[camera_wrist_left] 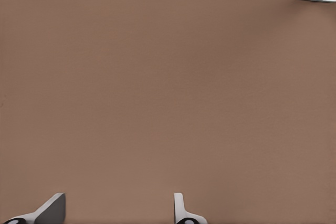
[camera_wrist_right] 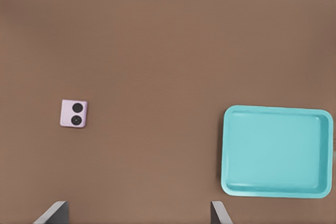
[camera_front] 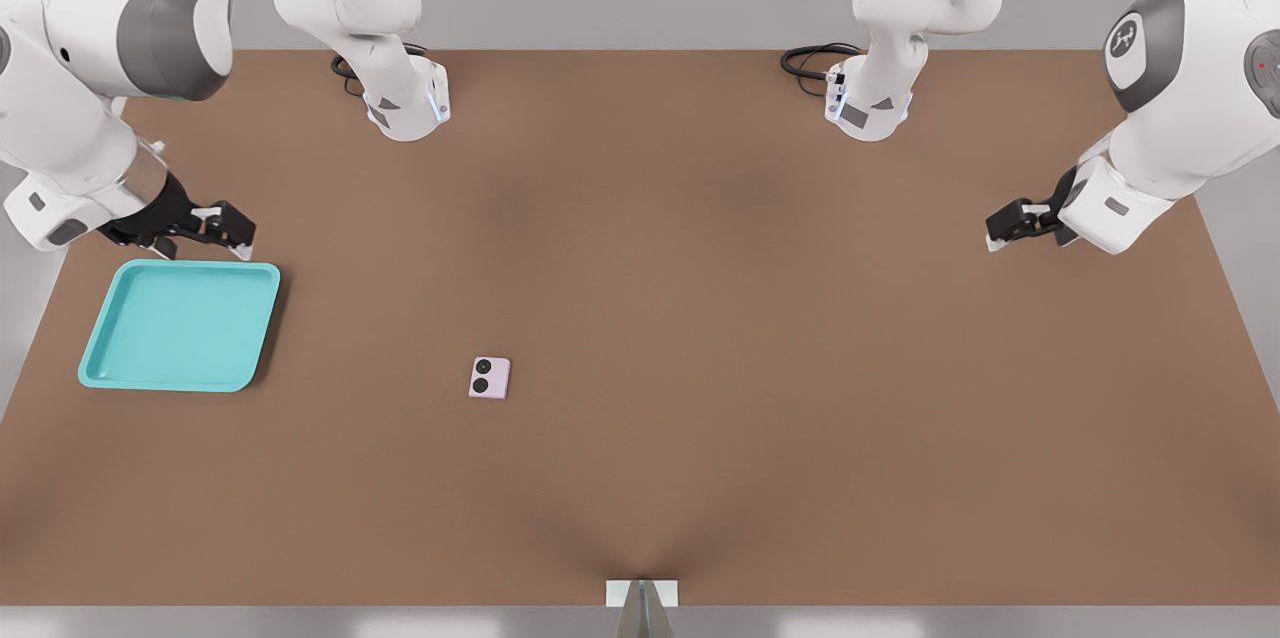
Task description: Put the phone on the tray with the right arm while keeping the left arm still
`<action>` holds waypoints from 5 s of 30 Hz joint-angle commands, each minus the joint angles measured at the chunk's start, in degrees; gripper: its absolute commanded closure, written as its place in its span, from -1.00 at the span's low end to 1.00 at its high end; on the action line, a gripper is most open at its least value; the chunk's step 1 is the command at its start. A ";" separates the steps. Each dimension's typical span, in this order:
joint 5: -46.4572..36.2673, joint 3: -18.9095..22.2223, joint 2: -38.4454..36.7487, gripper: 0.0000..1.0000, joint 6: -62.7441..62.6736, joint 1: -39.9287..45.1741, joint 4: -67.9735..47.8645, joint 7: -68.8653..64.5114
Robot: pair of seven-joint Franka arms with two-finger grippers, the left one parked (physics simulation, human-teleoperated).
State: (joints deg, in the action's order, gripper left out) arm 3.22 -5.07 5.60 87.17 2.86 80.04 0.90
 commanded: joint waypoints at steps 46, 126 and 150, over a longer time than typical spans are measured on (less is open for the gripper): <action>1.79 -7.58 33.95 -1.00 29.63 -15.08 4.68 44.89; 3.02 -11.36 21.30 -0.46 37.72 23.24 26.57 -10.56; 3.37 -32.36 21.47 -0.99 22.16 43.37 11.20 -11.64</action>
State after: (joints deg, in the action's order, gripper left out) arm 7.17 -36.47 27.24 115.99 46.52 92.59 -11.14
